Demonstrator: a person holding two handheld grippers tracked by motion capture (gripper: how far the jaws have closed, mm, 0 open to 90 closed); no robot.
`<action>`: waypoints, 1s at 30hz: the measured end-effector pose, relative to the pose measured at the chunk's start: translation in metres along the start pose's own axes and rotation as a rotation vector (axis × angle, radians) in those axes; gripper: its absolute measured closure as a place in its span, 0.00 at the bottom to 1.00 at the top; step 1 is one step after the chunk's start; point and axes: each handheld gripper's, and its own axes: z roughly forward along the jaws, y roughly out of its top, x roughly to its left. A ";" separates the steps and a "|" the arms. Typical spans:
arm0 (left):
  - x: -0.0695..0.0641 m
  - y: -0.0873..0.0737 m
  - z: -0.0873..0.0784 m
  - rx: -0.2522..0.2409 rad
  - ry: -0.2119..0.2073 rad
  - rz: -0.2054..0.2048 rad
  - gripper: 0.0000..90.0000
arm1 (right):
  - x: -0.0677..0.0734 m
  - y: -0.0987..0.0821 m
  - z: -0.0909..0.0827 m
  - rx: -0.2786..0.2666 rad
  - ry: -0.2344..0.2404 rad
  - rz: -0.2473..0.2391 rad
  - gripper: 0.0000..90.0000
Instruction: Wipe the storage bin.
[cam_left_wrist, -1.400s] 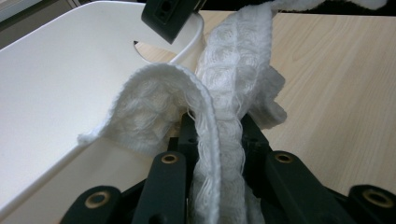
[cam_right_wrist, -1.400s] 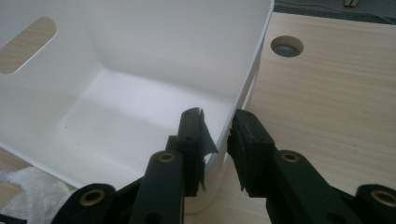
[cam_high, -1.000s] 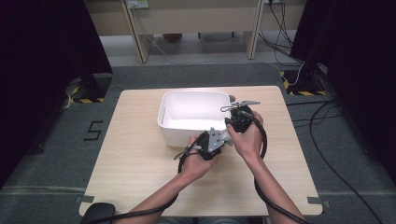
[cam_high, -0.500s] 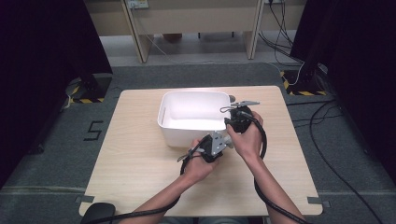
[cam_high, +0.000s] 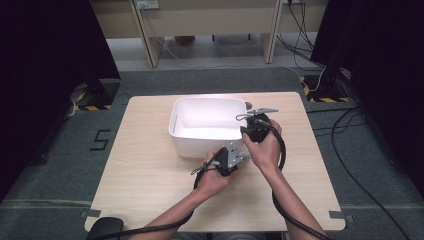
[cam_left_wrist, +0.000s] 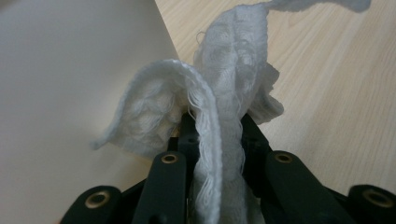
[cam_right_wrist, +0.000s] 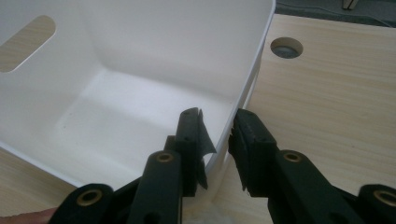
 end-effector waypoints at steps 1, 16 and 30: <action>0.000 -0.001 0.001 0.004 -0.003 -0.003 0.84 | 0.000 0.000 0.000 0.000 0.000 0.000 0.81; -0.002 -0.015 0.010 0.051 -0.019 -0.016 0.84 | 0.000 0.000 0.001 0.004 0.001 0.003 0.79; 0.015 -0.037 -0.034 0.107 -0.052 -0.028 0.84 | -0.005 0.003 0.000 0.015 0.031 0.038 0.68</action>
